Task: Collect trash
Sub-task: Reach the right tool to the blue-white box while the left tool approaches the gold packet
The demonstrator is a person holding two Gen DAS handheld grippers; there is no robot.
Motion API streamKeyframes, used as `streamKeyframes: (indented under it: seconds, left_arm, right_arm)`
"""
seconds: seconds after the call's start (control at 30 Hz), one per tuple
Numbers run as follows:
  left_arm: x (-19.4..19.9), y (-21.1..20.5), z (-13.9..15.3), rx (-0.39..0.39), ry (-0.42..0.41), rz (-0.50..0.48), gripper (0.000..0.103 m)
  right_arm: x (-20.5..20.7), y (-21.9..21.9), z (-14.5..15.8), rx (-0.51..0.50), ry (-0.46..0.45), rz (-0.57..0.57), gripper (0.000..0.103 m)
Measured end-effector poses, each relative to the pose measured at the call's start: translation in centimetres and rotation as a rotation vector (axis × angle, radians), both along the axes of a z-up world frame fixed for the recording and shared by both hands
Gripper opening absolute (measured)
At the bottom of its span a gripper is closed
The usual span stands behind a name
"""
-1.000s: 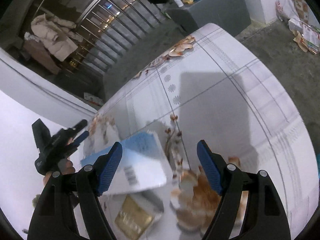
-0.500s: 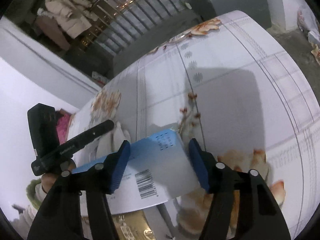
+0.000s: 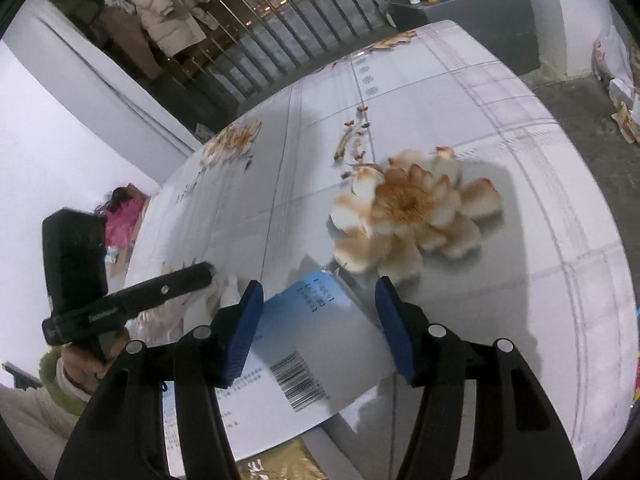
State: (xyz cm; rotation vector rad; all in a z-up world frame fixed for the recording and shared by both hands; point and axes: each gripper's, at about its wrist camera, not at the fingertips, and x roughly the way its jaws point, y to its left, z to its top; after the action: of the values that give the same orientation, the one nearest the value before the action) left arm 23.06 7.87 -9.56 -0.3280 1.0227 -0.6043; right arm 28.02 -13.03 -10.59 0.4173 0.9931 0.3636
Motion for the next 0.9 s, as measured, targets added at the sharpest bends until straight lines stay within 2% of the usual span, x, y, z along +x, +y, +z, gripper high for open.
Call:
streamKeyframes:
  seconds: [0.03,0.1,0.13,0.23,0.4,0.63,0.9]
  left_arm:
    - [-0.8,0.0,0.4,0.014,-0.022,0.006,0.038]
    - [-2.1,0.5,1.4,0.032,-0.075,0.042,0.057]
    - [-2.8,0.9,2.2,0.049,-0.116,0.066,0.06]
    - [-4.4,1.6,3.9,0.08,-0.184,0.083,0.06]
    - [-6.7,1.8,6.5,0.077,-0.254,0.077,0.06]
    - [-8.7,1.0,6.9,0.048,-0.241,0.051,0.06]
    - [-9.1,-0.7,7.3,0.077,-0.26,0.011,0.06]
  right_arm:
    - [-0.2,-0.3,0.4,0.011,-0.005,-0.021,0.061]
    - [-1.0,-1.2,0.8,0.044,-0.02,-0.068,0.065]
    - [-1.6,-2.1,1.4,0.079,-0.036,-0.096,0.066]
    - [-3.5,-3.6,2.7,0.121,-0.067,-0.135,0.067]
    - [-8.5,-5.5,3.8,0.115,-0.083,-0.179,0.068]
    - [-13.8,-6.2,2.0,0.15,-0.027,-0.246,0.068]
    - [-13.6,-4.9,1.5,0.238,-0.005,-0.236,0.068]
